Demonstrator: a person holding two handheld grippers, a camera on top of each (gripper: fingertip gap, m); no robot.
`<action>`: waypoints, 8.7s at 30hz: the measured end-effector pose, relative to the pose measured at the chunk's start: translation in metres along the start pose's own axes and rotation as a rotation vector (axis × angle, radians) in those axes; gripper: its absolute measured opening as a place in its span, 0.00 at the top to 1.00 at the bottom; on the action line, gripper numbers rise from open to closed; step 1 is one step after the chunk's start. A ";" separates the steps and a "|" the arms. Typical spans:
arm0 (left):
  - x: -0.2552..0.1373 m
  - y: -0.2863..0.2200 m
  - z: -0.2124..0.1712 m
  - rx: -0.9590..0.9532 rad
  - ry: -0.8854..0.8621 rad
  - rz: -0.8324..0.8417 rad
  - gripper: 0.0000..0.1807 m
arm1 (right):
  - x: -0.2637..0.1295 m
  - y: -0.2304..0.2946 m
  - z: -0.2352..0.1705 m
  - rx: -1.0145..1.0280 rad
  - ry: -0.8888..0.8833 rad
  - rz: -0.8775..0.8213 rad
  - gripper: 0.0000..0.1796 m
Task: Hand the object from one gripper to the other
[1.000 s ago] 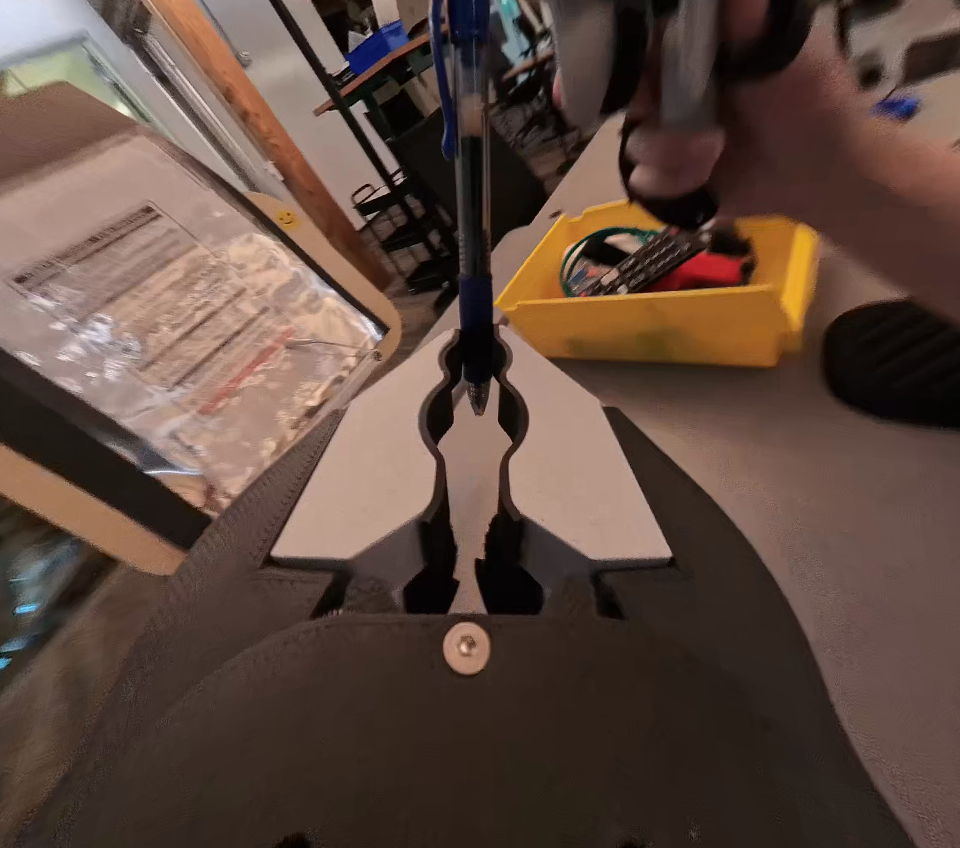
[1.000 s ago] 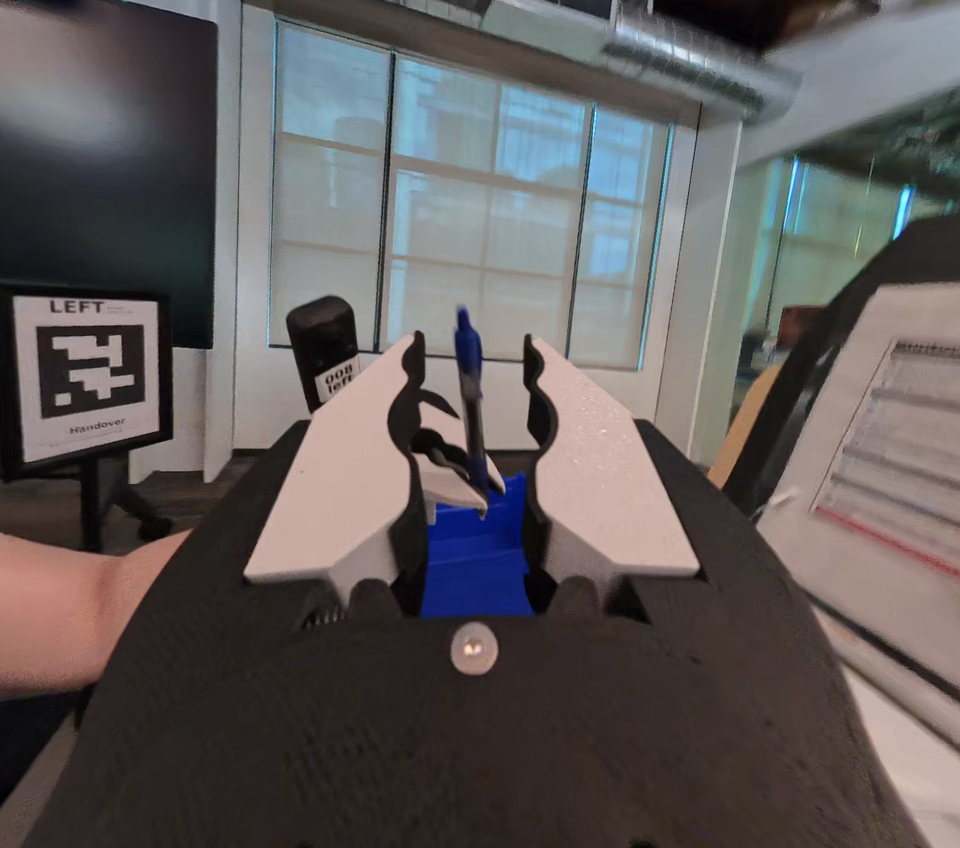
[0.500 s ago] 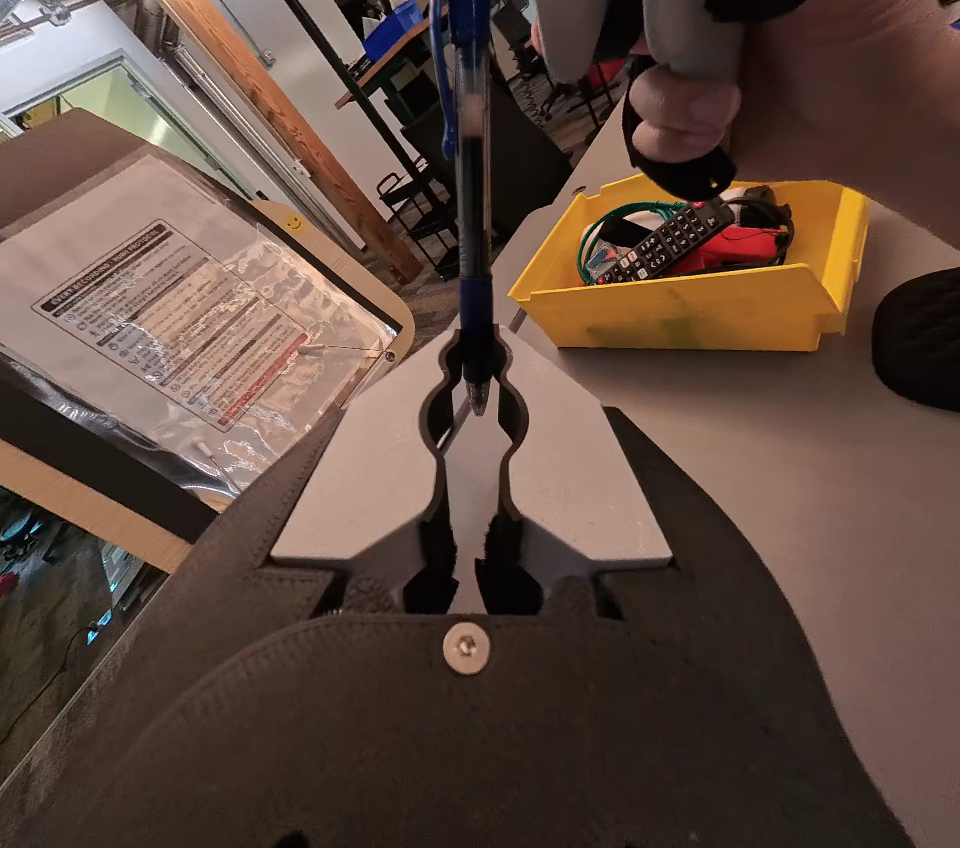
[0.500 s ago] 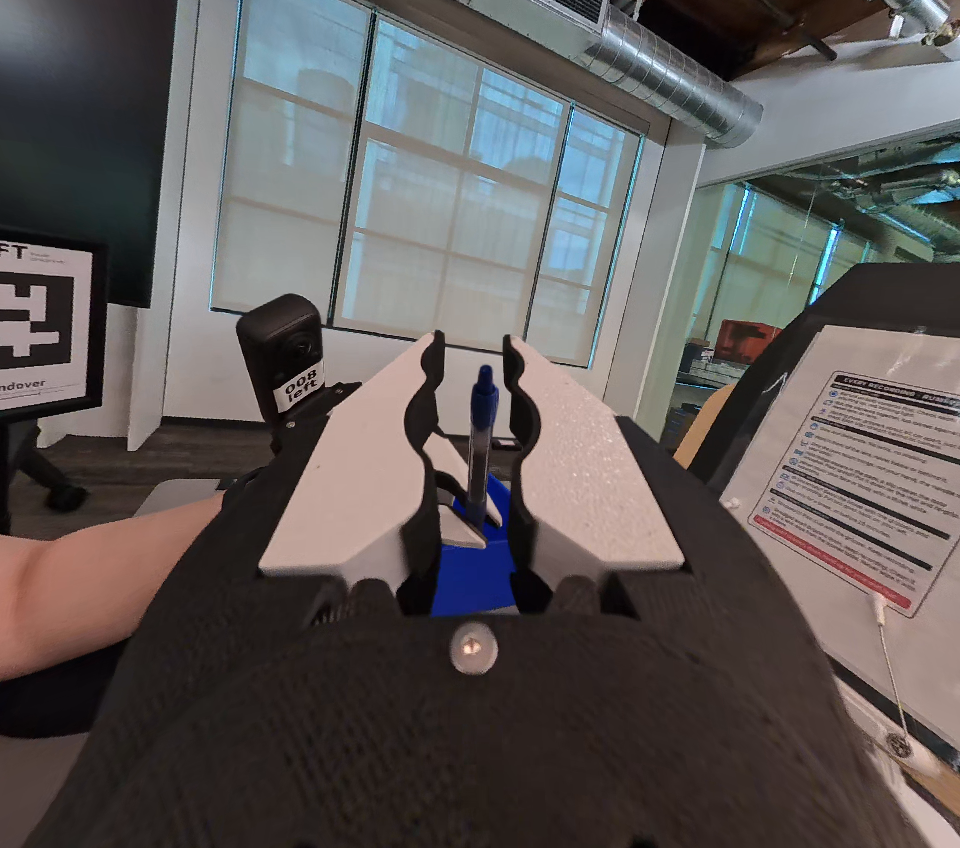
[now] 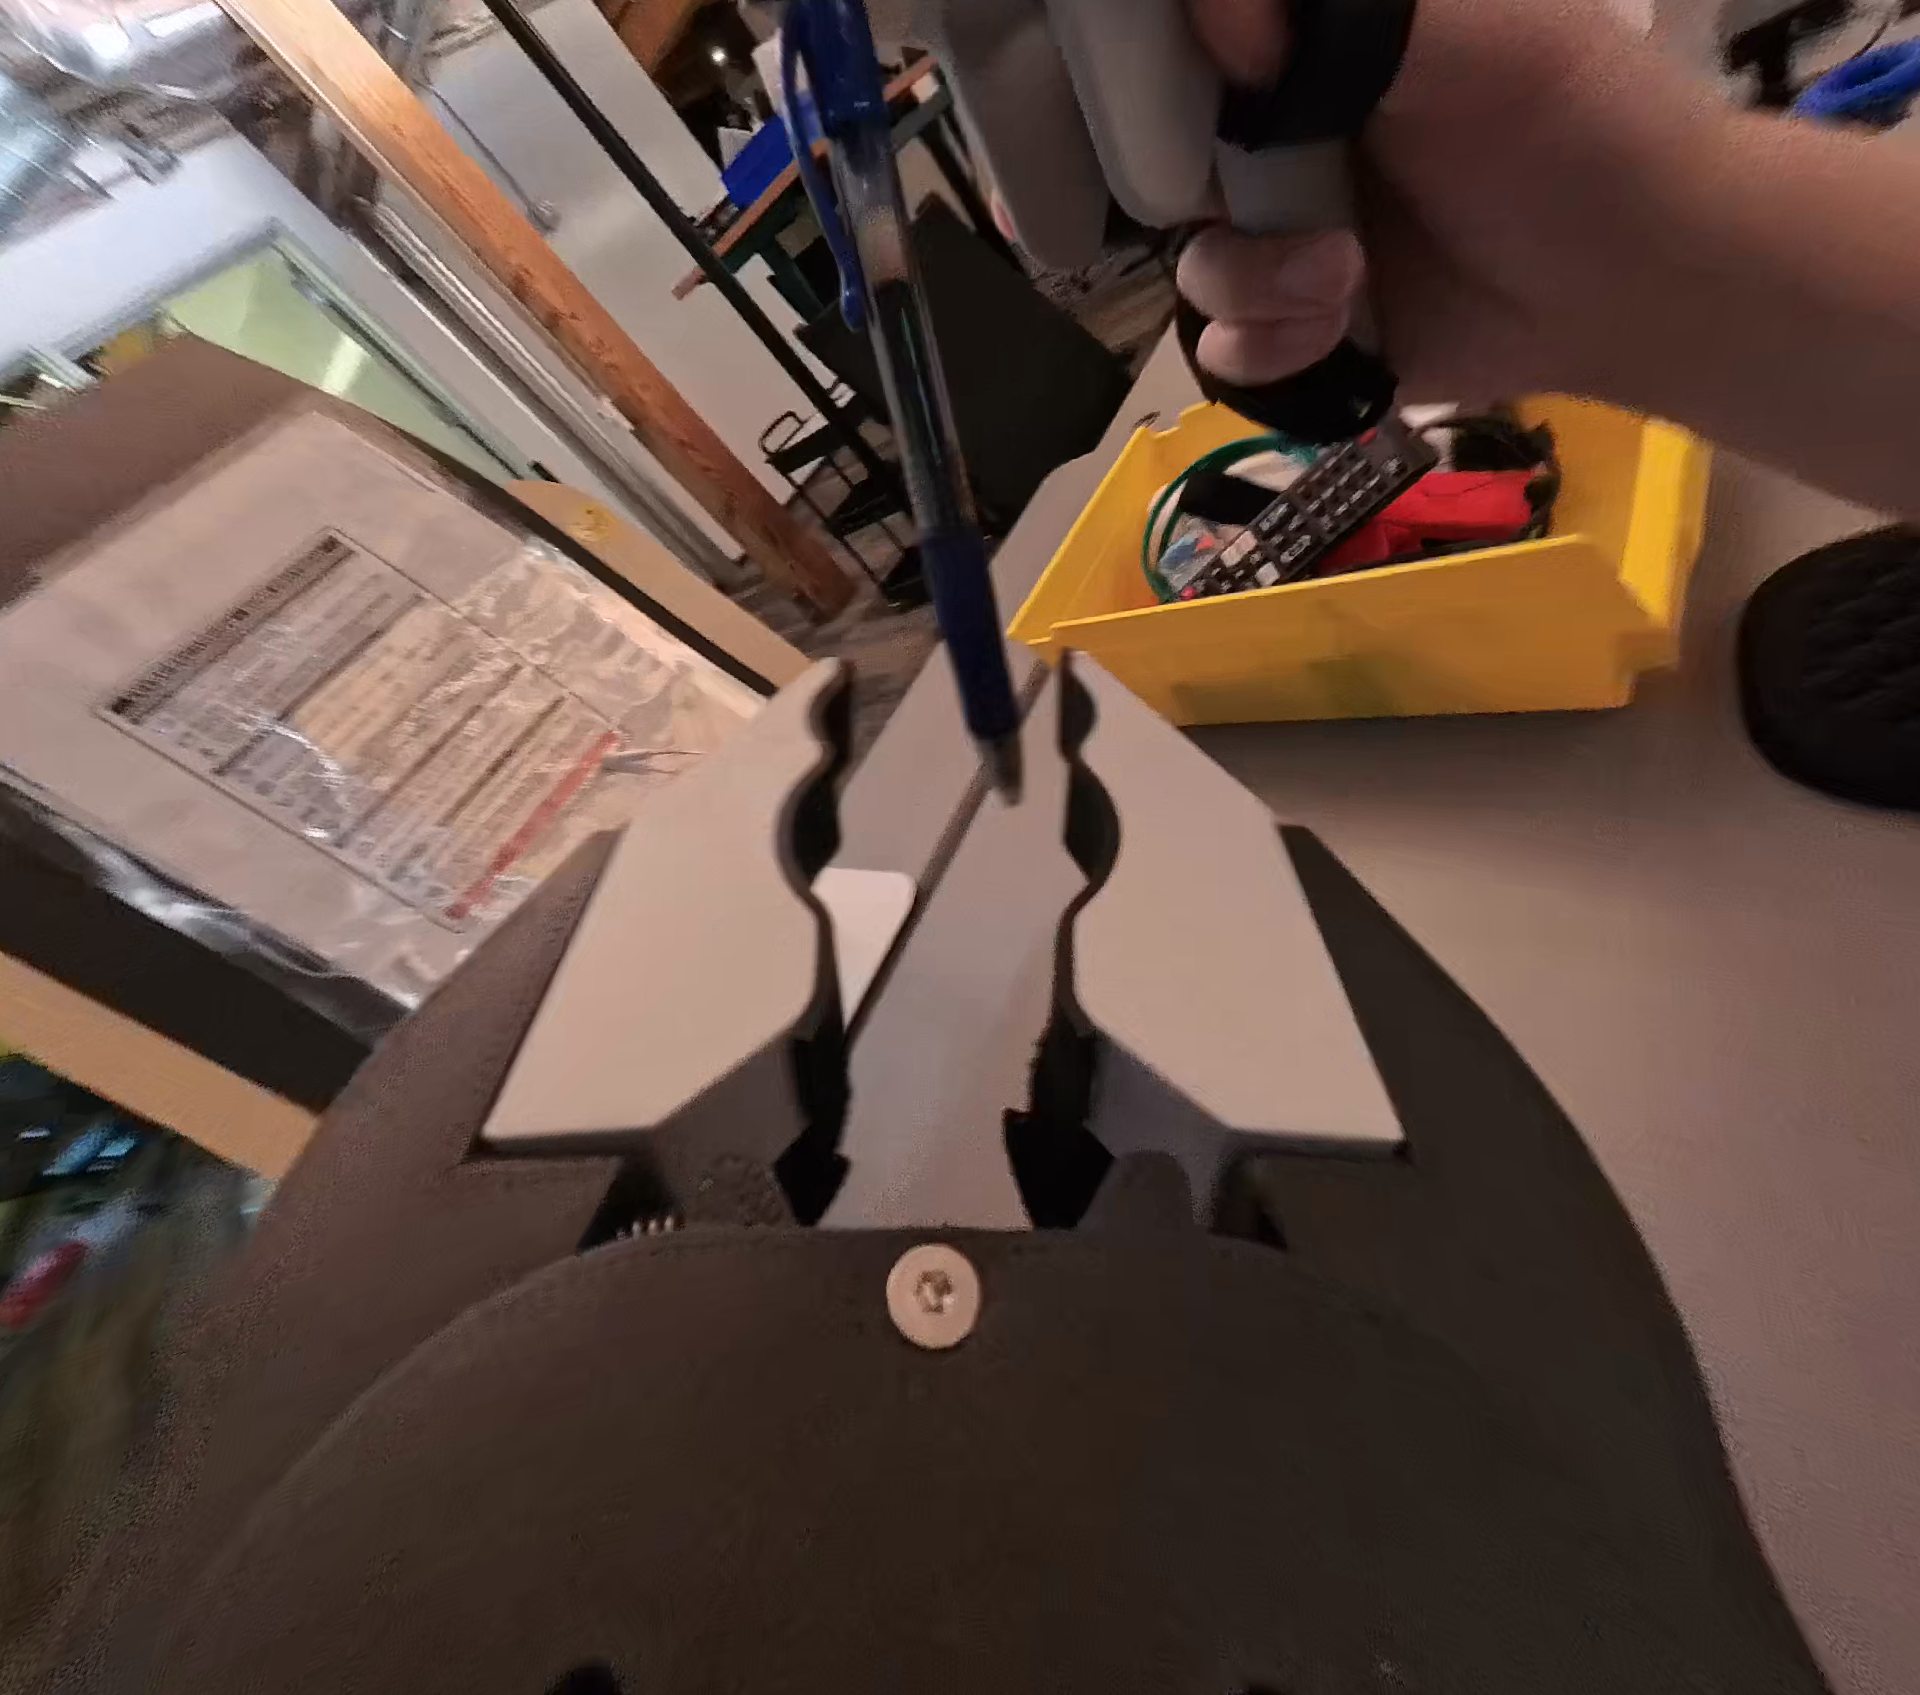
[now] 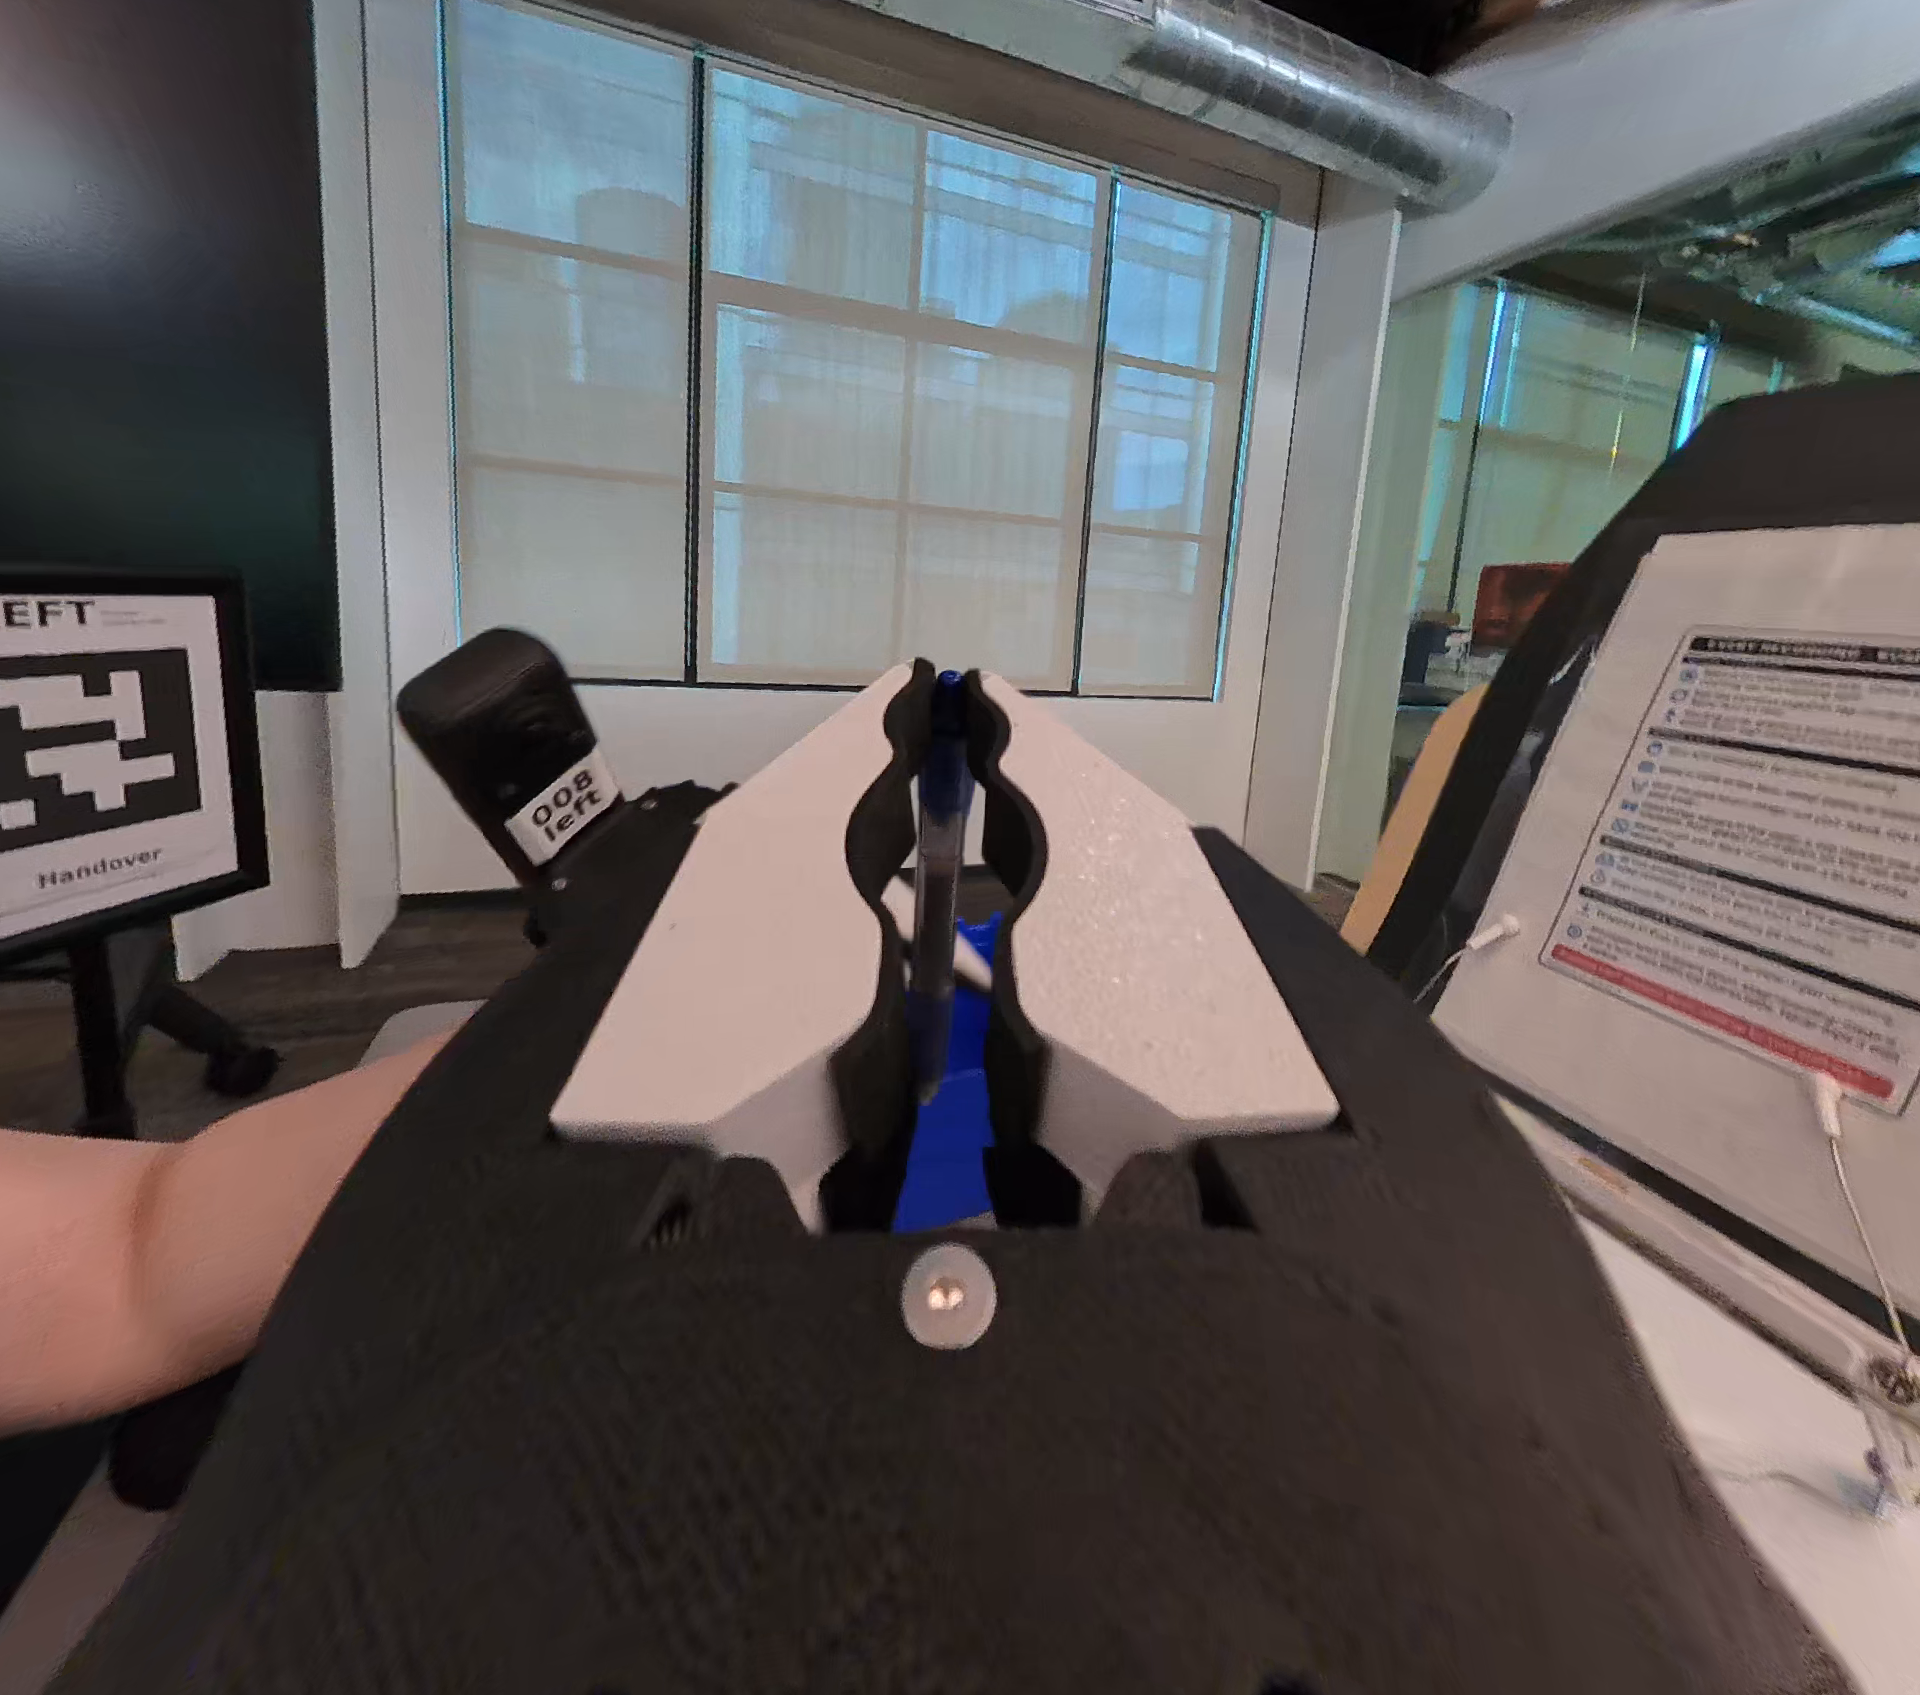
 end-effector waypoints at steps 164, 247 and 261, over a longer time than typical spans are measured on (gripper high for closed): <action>-0.019 0.004 -0.035 0.819 0.380 0.243 0.95 | 0.044 0.042 -0.085 -1.133 0.807 -0.059 0.92; -0.068 0.102 -0.285 -0.782 0.966 0.419 0.87 | -0.179 -0.089 -0.014 -0.238 0.942 -0.858 0.86; -0.115 0.100 -0.250 -0.816 0.932 0.140 0.79 | -0.181 -0.089 -0.020 -0.228 0.980 -0.826 0.86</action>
Point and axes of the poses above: each gripper's, where its closed fingertips meet, x out along the fingers, z out of its top, y = z × x across the jaws, the point moved 10 cm from there along -x, back along the fingers, and after that the axes turned 2 degrees about y, right-handed, at the moved point
